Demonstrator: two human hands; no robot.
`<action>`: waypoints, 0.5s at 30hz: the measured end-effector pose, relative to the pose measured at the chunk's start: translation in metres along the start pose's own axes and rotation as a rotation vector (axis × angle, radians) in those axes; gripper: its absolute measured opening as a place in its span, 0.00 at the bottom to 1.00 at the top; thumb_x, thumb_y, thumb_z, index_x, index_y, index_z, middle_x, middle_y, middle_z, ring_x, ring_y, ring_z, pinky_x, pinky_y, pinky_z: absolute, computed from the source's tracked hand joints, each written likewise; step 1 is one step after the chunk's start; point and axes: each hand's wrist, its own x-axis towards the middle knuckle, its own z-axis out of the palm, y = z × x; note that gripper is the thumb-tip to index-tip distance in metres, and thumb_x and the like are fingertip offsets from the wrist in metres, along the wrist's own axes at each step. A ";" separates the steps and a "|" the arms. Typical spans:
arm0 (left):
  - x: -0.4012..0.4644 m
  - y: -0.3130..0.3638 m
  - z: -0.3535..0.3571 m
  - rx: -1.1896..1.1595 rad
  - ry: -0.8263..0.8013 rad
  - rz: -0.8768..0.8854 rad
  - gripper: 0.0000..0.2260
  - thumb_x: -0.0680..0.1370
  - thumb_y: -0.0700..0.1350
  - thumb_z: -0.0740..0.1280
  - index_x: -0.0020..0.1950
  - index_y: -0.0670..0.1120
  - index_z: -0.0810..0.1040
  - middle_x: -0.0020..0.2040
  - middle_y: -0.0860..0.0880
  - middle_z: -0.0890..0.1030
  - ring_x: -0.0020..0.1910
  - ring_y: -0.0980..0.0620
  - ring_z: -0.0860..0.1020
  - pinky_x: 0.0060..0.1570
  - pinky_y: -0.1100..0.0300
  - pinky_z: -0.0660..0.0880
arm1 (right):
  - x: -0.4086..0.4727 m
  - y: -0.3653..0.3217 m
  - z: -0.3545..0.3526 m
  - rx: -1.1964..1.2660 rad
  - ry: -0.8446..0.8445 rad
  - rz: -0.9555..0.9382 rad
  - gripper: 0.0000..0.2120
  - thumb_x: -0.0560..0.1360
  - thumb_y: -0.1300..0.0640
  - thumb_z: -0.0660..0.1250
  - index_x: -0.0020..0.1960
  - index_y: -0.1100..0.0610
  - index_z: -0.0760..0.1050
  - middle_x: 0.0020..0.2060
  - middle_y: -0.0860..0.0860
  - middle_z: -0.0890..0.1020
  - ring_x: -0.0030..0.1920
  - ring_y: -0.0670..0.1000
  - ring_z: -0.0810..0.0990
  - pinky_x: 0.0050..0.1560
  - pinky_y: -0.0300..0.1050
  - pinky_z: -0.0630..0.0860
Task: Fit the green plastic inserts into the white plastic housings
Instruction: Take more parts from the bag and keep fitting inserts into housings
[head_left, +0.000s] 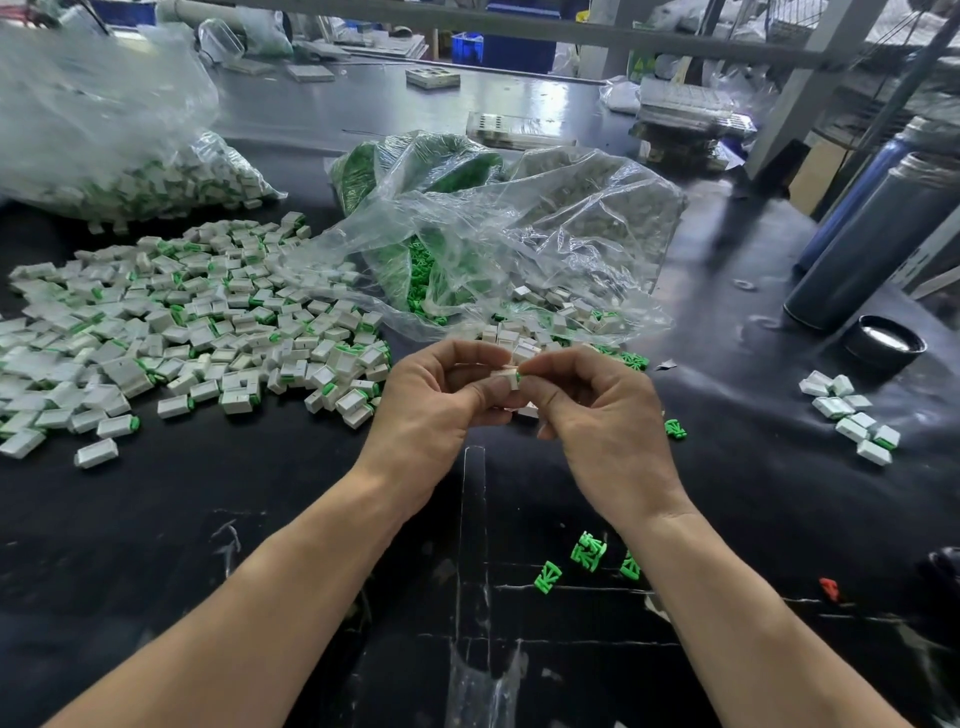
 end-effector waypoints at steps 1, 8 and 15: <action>0.000 0.000 -0.001 0.038 -0.008 0.007 0.07 0.75 0.33 0.73 0.51 0.42 0.83 0.42 0.46 0.87 0.41 0.49 0.87 0.41 0.61 0.82 | 0.000 0.000 -0.001 -0.020 -0.010 -0.002 0.10 0.75 0.63 0.77 0.44 0.47 0.84 0.41 0.50 0.86 0.37 0.46 0.81 0.41 0.44 0.78; 0.000 -0.002 -0.005 0.164 -0.019 0.007 0.05 0.76 0.36 0.74 0.47 0.45 0.85 0.38 0.48 0.85 0.37 0.54 0.80 0.35 0.62 0.79 | 0.001 0.000 0.000 0.110 -0.004 0.082 0.06 0.76 0.65 0.75 0.52 0.58 0.84 0.38 0.50 0.86 0.34 0.44 0.81 0.34 0.37 0.78; 0.001 -0.003 -0.003 0.097 -0.011 0.026 0.05 0.75 0.34 0.74 0.48 0.43 0.85 0.37 0.48 0.85 0.35 0.54 0.80 0.37 0.61 0.81 | 0.000 0.002 -0.001 0.020 -0.004 0.037 0.04 0.77 0.61 0.75 0.46 0.54 0.84 0.34 0.49 0.84 0.33 0.45 0.80 0.34 0.39 0.78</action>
